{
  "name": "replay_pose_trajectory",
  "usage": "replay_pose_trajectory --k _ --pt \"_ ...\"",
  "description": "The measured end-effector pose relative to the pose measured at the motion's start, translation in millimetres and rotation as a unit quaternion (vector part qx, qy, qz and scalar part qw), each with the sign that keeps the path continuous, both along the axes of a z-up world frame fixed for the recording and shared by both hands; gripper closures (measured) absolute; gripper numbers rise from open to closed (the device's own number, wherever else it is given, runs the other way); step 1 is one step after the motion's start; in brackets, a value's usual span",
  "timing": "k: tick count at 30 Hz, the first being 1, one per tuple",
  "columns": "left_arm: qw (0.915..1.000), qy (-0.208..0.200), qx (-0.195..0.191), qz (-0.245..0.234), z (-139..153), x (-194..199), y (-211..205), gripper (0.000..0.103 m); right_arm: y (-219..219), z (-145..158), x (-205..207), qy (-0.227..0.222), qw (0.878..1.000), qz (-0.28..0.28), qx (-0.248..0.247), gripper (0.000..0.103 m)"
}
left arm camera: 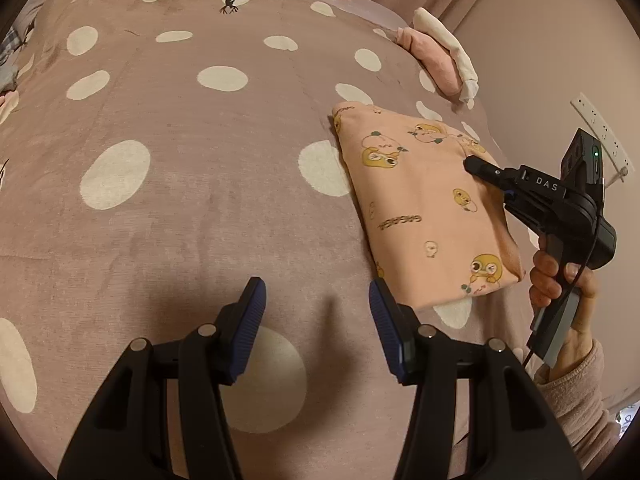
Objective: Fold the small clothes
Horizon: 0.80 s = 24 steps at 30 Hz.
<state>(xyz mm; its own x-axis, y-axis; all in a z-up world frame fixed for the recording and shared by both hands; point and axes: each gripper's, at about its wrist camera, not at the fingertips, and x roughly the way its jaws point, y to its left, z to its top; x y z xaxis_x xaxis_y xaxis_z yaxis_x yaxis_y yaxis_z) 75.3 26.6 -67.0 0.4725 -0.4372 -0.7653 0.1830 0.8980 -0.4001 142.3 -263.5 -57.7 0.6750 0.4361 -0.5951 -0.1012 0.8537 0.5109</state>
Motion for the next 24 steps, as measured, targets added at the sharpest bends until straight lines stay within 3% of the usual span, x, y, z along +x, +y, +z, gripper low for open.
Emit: replay_pose_trajectory --k 8,13,17,24 --pt "0.9999 0.004 0.003 -0.015 1.8 11.7 -20.4 0.05 -29.0 -4.9 -3.2 0.013 1.0 -0.02 -0.006 0.092" --pt "0.9993 0.006 0.007 -0.037 2.1 22.0 -45.2 0.05 -36.1 -27.8 5.1 0.047 0.998 -0.028 -0.02 0.092" --pt "0.9982 -0.006 0.018 -0.057 6.4 26.2 -65.8 0.05 -40.8 -31.8 5.4 0.043 0.999 -0.03 -0.006 0.092" --pt "0.9955 -0.029 0.048 -0.076 8.0 36.1 -101.2 0.051 -41.5 -30.6 10.7 0.051 0.998 -0.026 -0.04 0.092"
